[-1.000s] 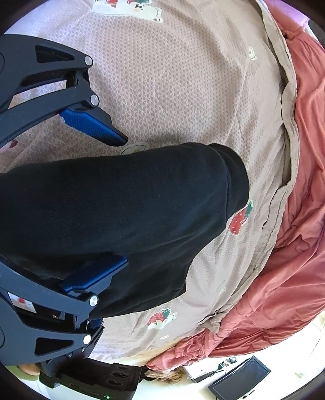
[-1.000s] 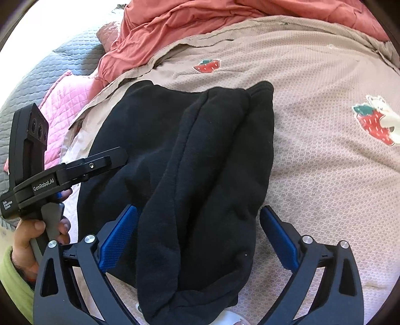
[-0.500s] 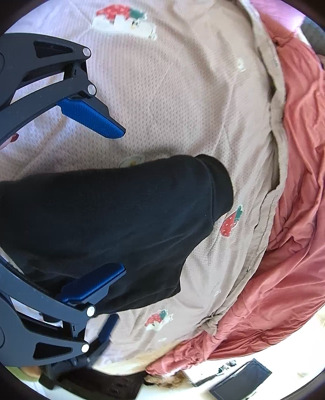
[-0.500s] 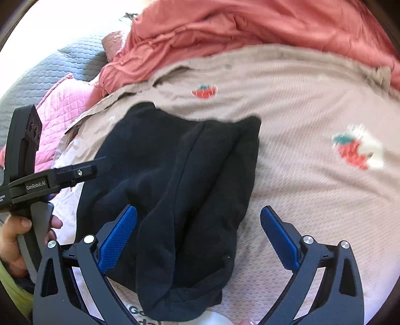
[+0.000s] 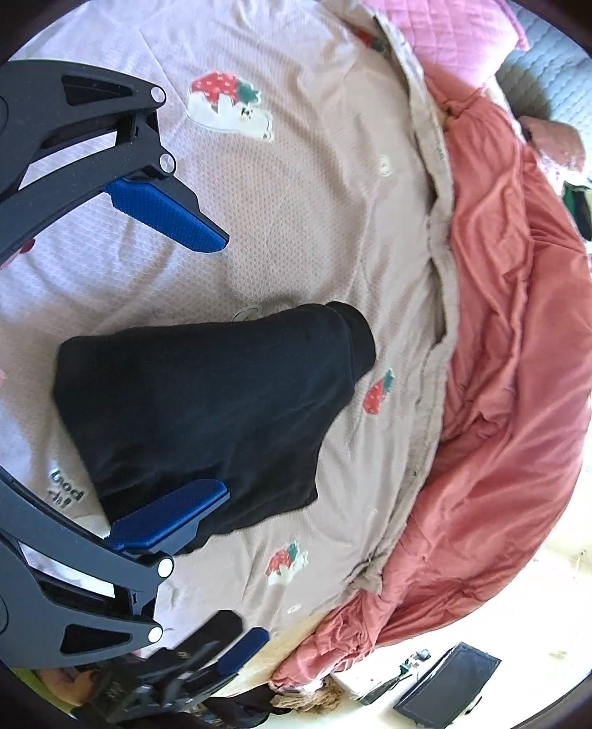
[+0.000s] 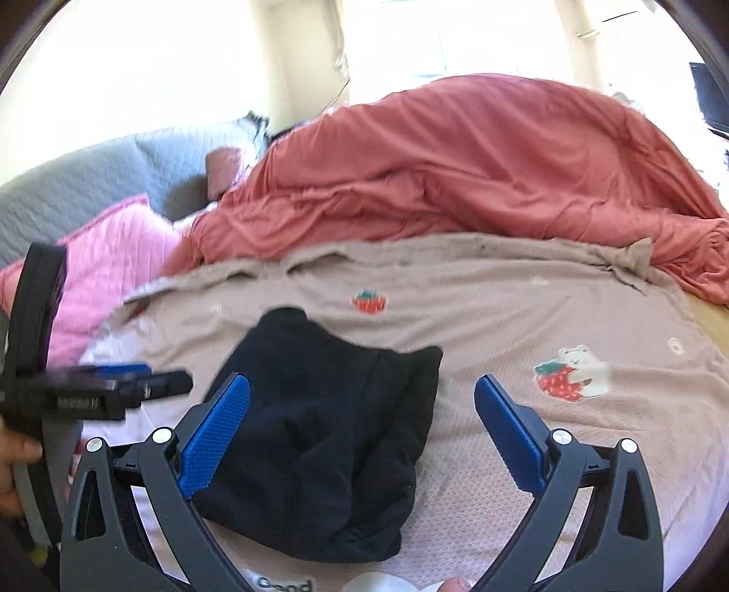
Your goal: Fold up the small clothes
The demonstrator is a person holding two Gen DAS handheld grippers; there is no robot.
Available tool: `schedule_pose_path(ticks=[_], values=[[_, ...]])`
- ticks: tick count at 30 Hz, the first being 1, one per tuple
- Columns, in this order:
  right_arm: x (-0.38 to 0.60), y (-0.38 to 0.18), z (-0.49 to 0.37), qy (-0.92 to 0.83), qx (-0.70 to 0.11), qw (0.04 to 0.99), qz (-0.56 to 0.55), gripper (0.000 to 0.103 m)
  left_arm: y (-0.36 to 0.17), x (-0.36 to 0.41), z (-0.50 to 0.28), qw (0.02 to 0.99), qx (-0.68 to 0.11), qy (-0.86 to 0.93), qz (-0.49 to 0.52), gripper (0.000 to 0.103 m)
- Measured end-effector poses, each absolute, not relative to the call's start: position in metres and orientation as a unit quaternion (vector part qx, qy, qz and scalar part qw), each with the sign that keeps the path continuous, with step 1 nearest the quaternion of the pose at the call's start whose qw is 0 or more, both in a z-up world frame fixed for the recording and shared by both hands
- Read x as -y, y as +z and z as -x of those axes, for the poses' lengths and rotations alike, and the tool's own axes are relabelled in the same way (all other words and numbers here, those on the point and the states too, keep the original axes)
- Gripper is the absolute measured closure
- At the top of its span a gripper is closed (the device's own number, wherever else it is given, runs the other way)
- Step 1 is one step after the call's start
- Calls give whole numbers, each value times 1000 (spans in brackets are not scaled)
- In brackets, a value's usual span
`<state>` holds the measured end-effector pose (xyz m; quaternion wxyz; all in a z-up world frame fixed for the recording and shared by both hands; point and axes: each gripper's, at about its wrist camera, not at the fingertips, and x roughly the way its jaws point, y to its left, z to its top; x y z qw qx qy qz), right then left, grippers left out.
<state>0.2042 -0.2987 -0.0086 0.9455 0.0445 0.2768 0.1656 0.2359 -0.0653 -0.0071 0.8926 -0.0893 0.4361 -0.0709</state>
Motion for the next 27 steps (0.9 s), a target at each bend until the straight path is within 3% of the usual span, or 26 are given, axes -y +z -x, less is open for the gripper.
schedule_pose_path(ticks=[10, 27], values=[[322, -7, -140, 133, -274, 950, -64, 4, 14, 58, -181, 913, -398, -52, 76, 9], [292, -7, -84, 144, -318, 937, -15, 4, 3, 43, -119, 902, -423, -41, 72, 9]])
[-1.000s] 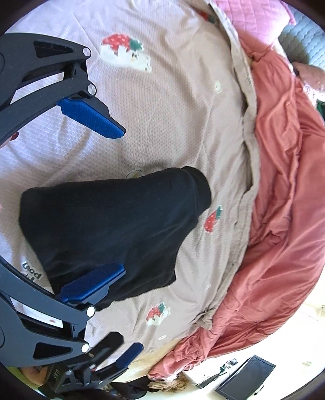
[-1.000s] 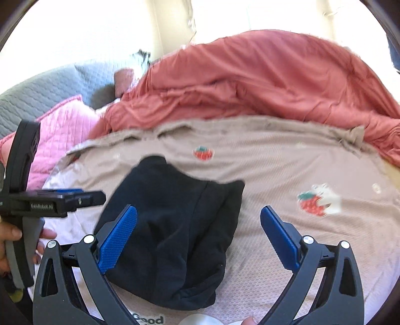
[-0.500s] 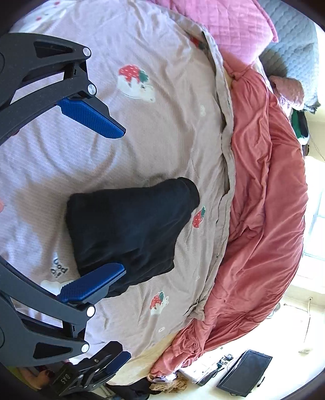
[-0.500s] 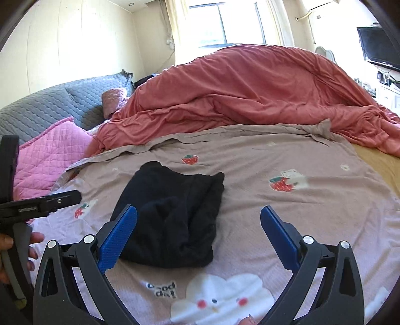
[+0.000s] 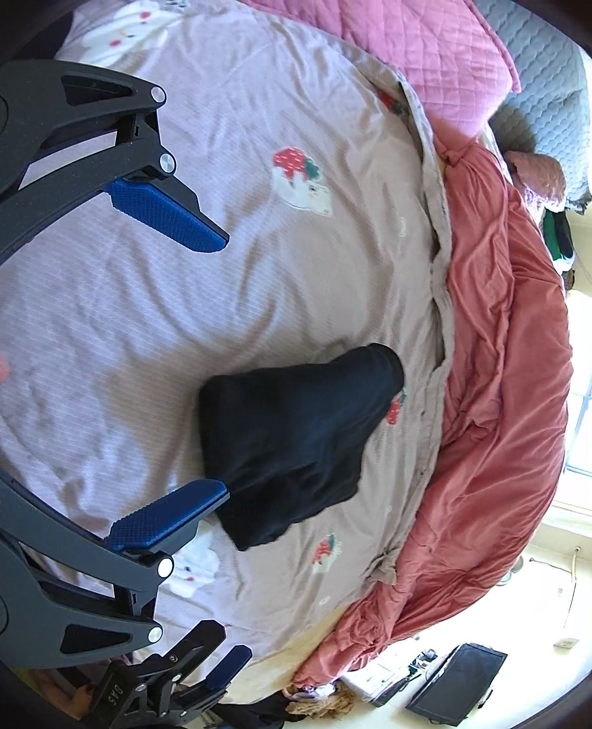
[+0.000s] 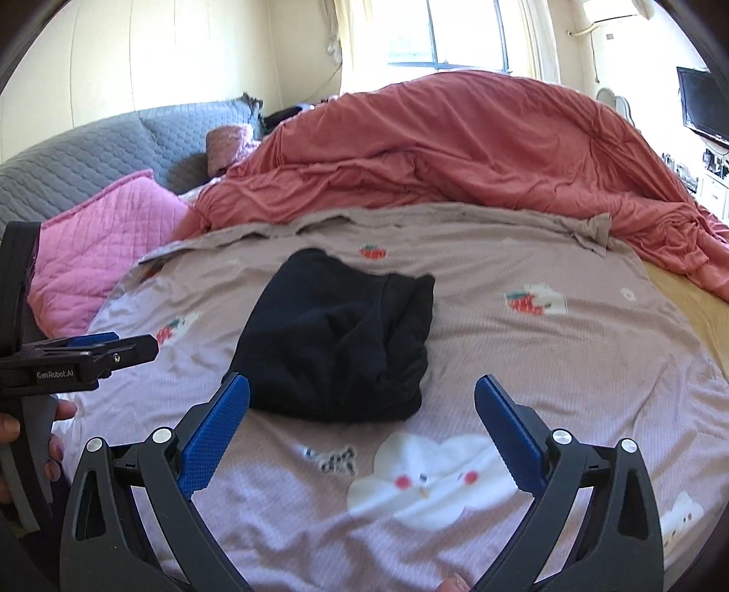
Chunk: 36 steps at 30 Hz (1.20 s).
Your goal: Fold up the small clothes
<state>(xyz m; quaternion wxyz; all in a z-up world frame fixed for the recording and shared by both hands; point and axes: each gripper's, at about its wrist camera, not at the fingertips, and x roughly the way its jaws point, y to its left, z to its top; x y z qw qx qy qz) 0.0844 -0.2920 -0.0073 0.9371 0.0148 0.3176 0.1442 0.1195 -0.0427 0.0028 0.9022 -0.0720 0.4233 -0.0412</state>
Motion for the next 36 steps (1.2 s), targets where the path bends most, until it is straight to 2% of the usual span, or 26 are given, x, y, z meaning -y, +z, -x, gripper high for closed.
schedule_pose_path(ticks=[9, 36], values=[[289, -24, -85, 137, -345, 929, 0, 4, -22, 48, -103, 883, -461, -36, 85, 9], [296, -32, -94, 125, -358, 925, -1, 4, -22, 47, -105, 882, -465, -21, 77, 9]])
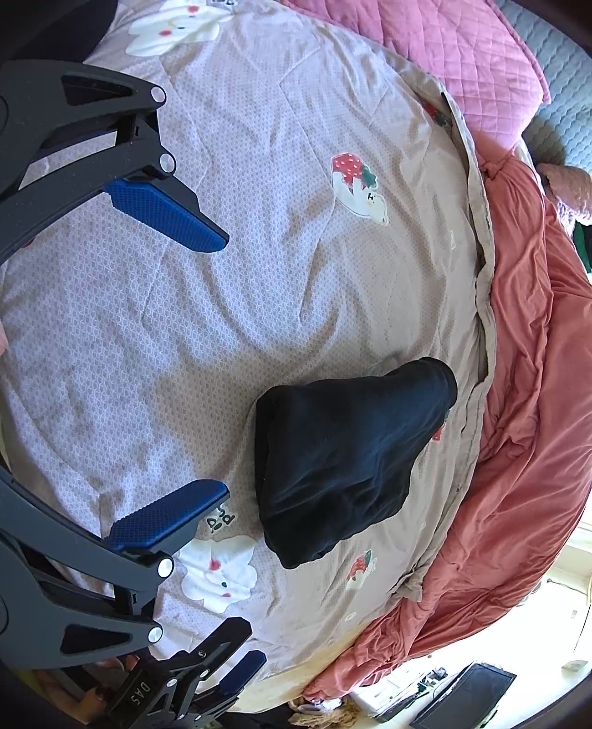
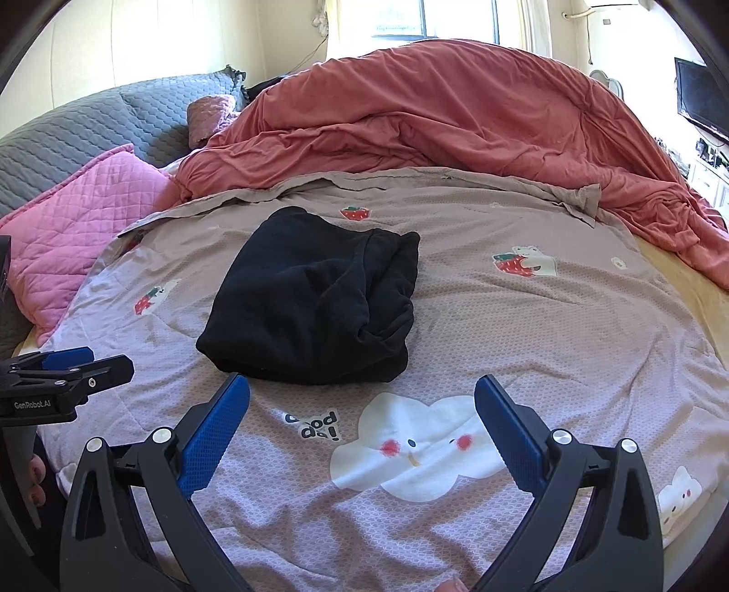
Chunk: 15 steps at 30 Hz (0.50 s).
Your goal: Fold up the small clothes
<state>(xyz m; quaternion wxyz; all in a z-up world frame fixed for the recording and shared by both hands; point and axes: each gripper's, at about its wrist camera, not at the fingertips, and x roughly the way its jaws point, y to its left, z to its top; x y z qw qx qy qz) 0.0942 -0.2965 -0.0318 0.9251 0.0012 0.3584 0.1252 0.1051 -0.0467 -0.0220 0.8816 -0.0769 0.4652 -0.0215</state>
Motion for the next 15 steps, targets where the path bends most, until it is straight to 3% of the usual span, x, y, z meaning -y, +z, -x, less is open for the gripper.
schedule_pose_path(ticks=[15], values=[[296, -32, -94, 123, -359, 925, 0, 4, -18, 48, -104, 884, -461, -16, 80, 9]])
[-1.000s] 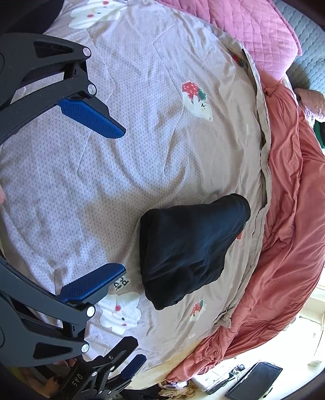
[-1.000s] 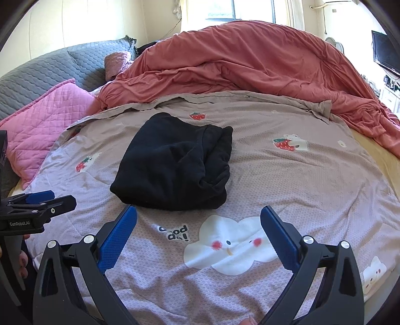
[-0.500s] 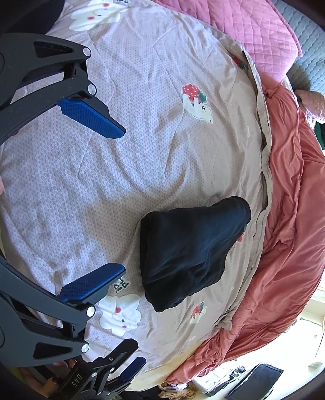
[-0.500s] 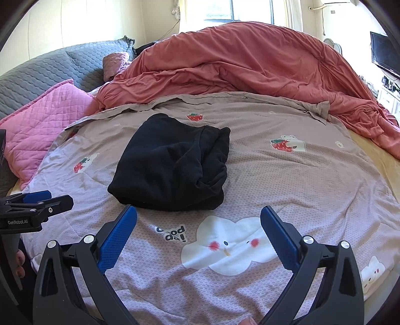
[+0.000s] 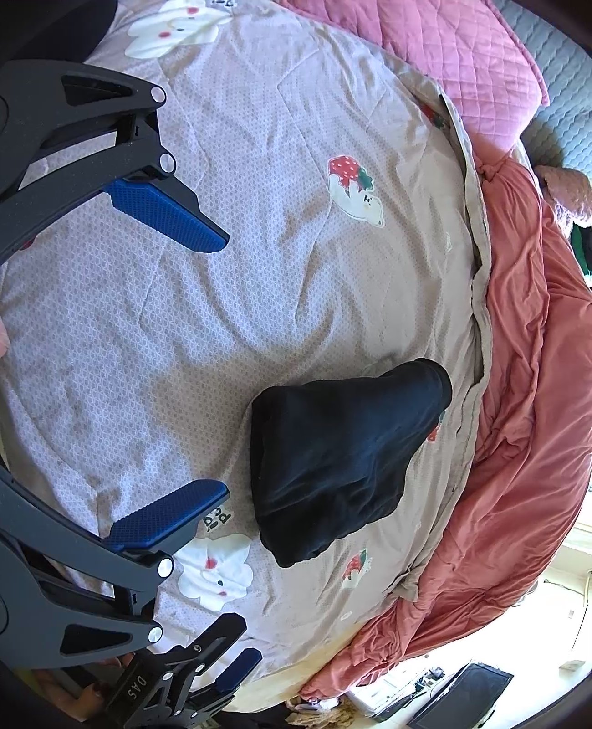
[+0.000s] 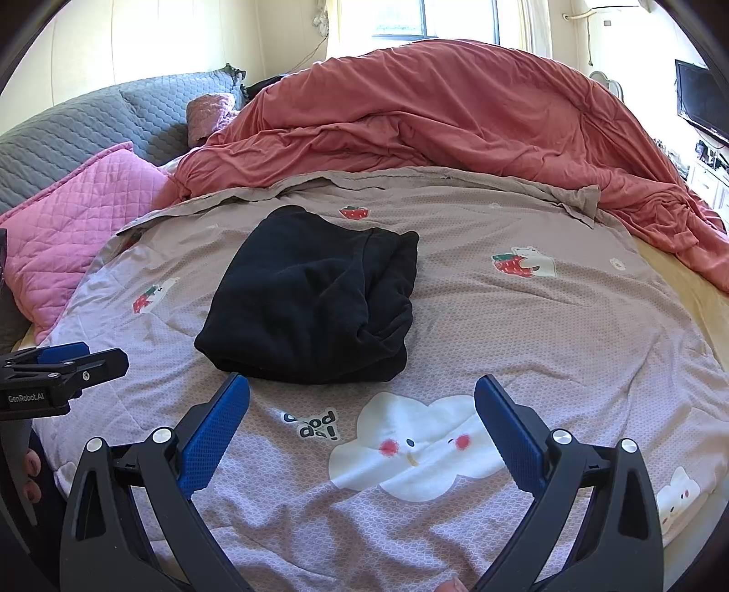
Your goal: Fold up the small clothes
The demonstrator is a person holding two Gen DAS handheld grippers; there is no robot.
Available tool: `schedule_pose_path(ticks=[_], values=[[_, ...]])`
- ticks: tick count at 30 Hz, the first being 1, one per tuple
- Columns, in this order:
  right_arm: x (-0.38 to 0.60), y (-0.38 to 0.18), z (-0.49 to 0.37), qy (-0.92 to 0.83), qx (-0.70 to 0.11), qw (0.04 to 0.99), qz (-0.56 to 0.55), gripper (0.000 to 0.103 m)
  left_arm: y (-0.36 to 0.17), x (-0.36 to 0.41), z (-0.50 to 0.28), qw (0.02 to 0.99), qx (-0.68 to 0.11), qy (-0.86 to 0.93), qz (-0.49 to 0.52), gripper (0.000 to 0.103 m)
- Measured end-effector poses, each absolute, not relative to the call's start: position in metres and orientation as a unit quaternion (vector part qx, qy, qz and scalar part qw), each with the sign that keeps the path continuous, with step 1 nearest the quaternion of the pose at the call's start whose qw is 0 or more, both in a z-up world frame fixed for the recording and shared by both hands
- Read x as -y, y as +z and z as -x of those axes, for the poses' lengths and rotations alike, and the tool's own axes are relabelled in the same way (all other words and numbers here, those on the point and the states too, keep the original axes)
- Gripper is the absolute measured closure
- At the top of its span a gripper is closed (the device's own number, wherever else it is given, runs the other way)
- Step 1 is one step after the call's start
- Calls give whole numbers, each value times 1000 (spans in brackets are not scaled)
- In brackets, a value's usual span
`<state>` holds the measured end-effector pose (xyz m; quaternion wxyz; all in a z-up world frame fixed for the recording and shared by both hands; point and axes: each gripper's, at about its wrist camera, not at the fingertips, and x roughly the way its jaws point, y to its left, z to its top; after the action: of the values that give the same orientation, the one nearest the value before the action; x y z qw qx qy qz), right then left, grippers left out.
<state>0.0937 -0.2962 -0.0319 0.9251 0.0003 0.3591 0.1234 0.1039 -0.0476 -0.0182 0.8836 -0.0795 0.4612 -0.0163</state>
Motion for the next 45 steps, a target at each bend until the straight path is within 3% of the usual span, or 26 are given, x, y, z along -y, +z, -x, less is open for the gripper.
schedule_pose_path(ticks=[45], values=[[298, -33, -94, 123, -361, 924, 6, 4, -18, 45, -104, 882, -465, -4, 72, 9]])
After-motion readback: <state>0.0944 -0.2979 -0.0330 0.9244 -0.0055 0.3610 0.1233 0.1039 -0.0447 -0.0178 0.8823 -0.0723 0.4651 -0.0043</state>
